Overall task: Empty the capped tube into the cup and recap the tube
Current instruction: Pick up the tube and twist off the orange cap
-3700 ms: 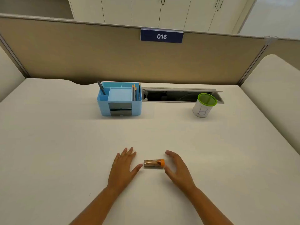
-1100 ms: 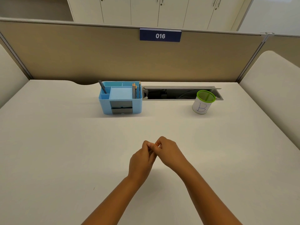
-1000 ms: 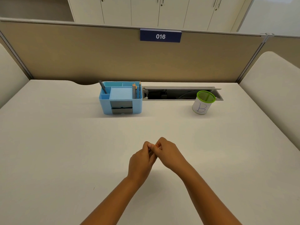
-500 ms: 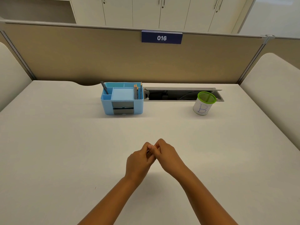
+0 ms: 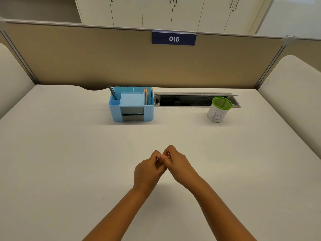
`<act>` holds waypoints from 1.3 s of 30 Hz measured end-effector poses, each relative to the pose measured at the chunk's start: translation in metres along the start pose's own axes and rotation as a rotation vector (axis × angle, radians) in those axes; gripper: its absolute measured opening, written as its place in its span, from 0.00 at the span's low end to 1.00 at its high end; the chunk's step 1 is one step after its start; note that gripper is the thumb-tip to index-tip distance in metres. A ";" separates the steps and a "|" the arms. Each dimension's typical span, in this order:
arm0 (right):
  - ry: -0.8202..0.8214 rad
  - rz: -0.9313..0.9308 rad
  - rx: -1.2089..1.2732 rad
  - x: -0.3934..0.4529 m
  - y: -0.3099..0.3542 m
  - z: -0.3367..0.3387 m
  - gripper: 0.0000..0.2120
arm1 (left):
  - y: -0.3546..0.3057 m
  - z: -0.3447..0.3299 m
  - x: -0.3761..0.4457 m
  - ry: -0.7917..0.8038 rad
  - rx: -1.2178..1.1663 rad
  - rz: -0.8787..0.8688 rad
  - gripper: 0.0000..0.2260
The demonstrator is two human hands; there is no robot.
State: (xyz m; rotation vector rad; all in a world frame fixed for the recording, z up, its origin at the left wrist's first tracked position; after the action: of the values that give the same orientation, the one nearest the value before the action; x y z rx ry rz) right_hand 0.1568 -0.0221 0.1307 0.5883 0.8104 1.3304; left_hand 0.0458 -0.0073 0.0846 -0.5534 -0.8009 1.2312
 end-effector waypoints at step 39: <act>0.072 0.241 -0.163 0.001 0.009 0.013 0.07 | -0.002 0.005 0.001 0.012 -0.166 0.092 0.06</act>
State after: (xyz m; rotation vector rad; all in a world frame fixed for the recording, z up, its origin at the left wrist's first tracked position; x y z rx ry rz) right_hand 0.1620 -0.0188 0.1456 0.5229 0.6970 1.6293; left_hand 0.0437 -0.0076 0.0893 -0.7391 -0.8802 1.2507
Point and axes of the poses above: each hand's wrist, its own x-axis towards the middle knuckle, its own z-axis out of the back of the hand, y = z × x, the point moved 2 cm from there along x, towards the middle knuckle, and after that the axes turned 3 degrees about -y, right-handed, at the moved point
